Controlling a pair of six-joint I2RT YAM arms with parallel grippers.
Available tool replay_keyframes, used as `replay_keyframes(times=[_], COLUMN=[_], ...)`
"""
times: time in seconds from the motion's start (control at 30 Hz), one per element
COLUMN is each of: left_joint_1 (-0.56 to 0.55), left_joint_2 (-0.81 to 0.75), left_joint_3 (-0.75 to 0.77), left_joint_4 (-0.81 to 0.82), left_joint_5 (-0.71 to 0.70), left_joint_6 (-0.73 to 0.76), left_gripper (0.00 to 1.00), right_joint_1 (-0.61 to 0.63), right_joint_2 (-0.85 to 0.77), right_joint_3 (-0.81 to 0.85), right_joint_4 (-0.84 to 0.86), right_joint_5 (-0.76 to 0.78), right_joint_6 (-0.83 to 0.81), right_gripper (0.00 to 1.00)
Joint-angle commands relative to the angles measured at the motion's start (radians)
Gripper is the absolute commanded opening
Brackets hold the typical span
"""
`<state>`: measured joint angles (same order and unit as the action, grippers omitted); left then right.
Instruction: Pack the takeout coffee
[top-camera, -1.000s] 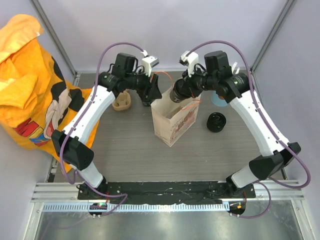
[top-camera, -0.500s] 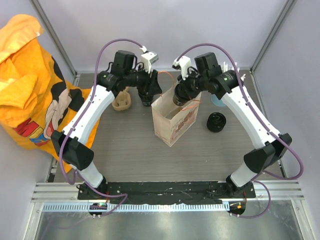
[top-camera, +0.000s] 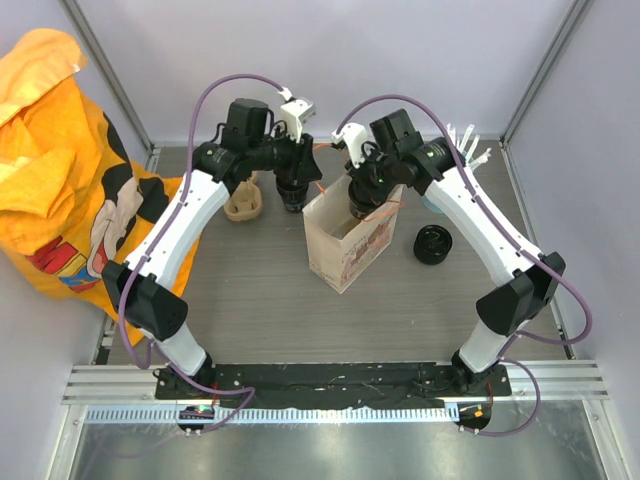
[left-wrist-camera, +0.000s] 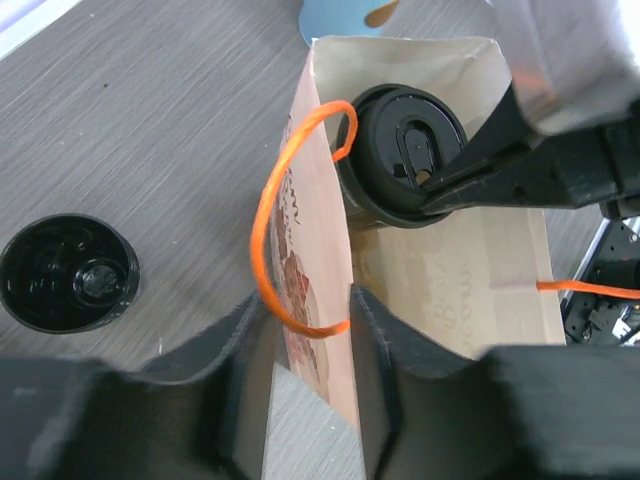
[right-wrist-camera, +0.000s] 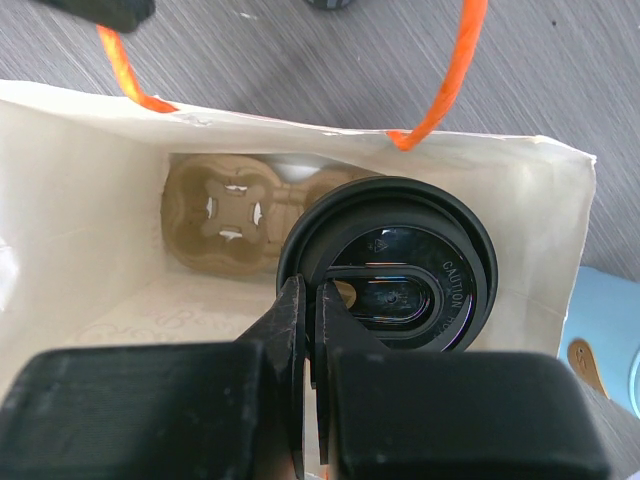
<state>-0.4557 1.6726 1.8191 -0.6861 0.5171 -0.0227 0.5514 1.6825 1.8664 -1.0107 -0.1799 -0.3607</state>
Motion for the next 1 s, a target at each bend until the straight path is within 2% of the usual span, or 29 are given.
replay_keyframes(times=[0.0,0.07,0.2,0.53,0.97], left_joint_1=[0.006,0.005,0.006,0.008,0.014], left_joint_2=[-0.024,-0.024,-0.024,-0.027,-0.031], left_joint_3=[-0.001,-0.006,-0.012,-0.027,-0.032], left_joint_4=[0.071,0.082,0.094,0.108,0.128], left_joint_5=[-0.028,-0.04,-0.071,-0.115,-0.103], left_joint_6=[-0.014,-0.013,-0.006,-0.008,-0.042], left_gripper=[0.32,0.23,0.13,0.1,0.09], right_joint_1=[0.01,0.012,0.012,0.013,0.012], right_joint_2=[0.02,0.035,0.059,0.071,0.092], right_joint_3=[0.056,0.06,0.076,0.082,0.08], right_joint_4=[-0.023,-0.035,-0.045,-0.055,-0.054], right_joint_5=[0.036,0.037,0.04,0.034,0.057], right_joint_6=[-0.018,-0.026,-0.035,-0.05,-0.06], right_gripper=[0.01,0.01,0.01,0.01,0.01])
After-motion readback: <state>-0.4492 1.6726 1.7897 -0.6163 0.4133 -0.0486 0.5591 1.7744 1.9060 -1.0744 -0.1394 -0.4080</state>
